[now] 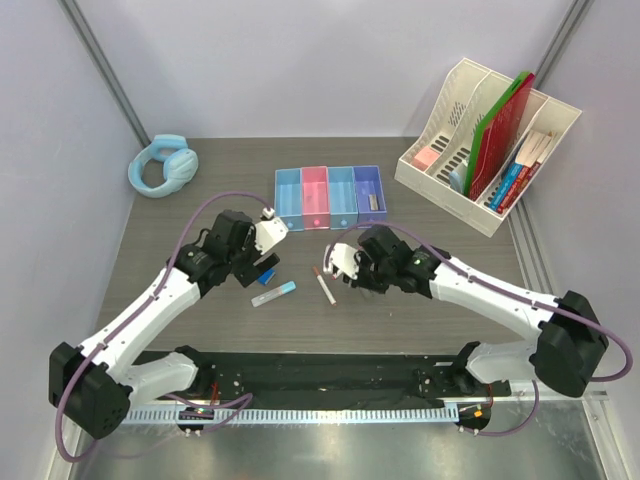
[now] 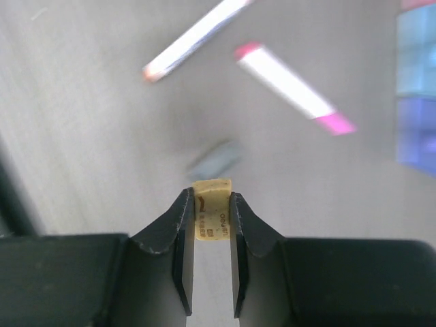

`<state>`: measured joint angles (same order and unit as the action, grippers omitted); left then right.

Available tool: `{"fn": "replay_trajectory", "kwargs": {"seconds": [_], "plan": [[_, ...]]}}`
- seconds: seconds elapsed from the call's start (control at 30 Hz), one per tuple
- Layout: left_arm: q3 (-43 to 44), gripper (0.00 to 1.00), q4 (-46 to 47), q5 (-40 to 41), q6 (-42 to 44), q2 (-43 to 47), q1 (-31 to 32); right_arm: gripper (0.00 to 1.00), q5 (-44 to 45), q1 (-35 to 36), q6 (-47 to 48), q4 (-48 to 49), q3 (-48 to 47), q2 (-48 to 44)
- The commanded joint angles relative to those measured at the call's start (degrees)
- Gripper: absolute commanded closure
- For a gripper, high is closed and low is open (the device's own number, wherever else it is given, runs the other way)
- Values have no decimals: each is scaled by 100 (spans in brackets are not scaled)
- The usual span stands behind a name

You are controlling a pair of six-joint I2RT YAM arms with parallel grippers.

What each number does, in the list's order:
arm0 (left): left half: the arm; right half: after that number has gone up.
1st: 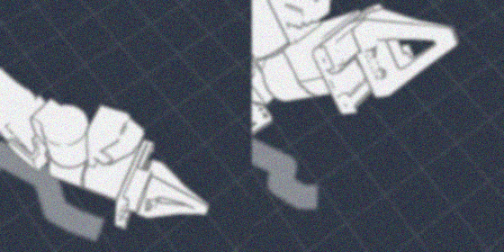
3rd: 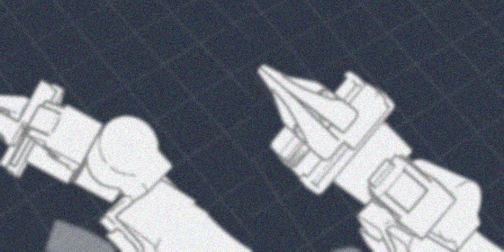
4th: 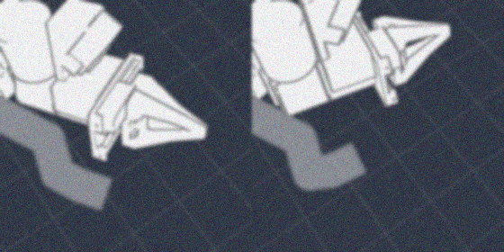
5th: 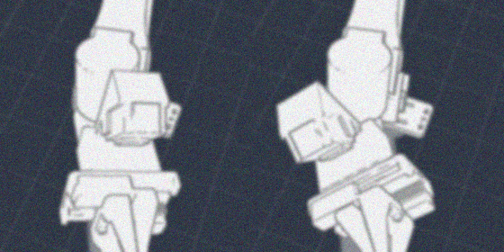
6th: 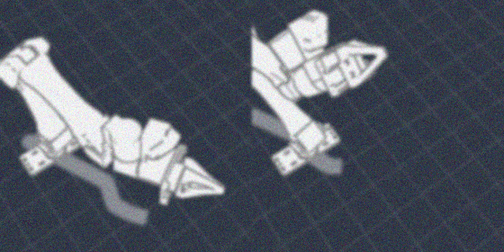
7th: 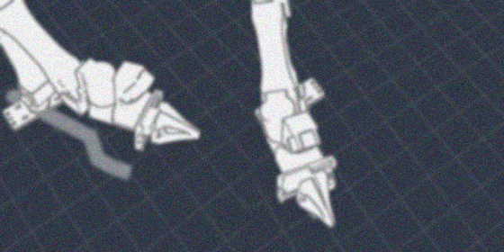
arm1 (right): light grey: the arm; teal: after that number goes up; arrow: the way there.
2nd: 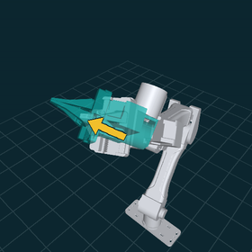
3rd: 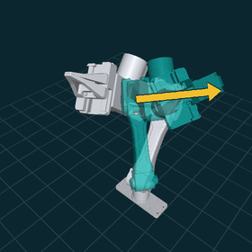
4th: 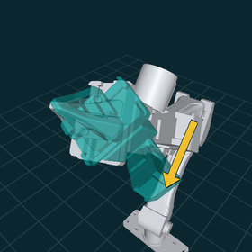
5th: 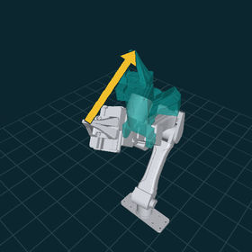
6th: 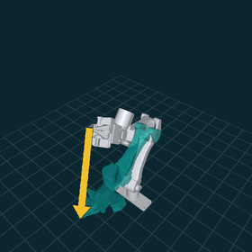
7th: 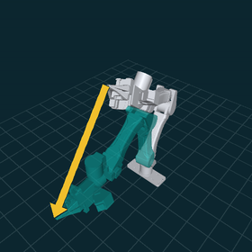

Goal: Sort the stationery into containers
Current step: Place the stationery in the storage box.

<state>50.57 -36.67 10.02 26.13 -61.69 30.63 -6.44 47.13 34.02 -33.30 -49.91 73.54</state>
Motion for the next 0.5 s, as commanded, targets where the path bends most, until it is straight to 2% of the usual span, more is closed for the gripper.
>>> {"fn": "replay_trajectory", "kwargs": {"seconds": [0.0,0.1,0.23,0.47], "plan": [[-91,9,308,9,-12,-185,13,88,1283,-81,368,937,-414,46],[-143,9,423,61,15,-387,13,88,1724,-397,553,1536,-843,616],[-161,9,537,61,6,-598,4,90,1699,-1021,509,2142,-1643,1565],[-161,9,573,35,15,-713,4,91,1584,-1777,474,2495,-3163,3086]]}}
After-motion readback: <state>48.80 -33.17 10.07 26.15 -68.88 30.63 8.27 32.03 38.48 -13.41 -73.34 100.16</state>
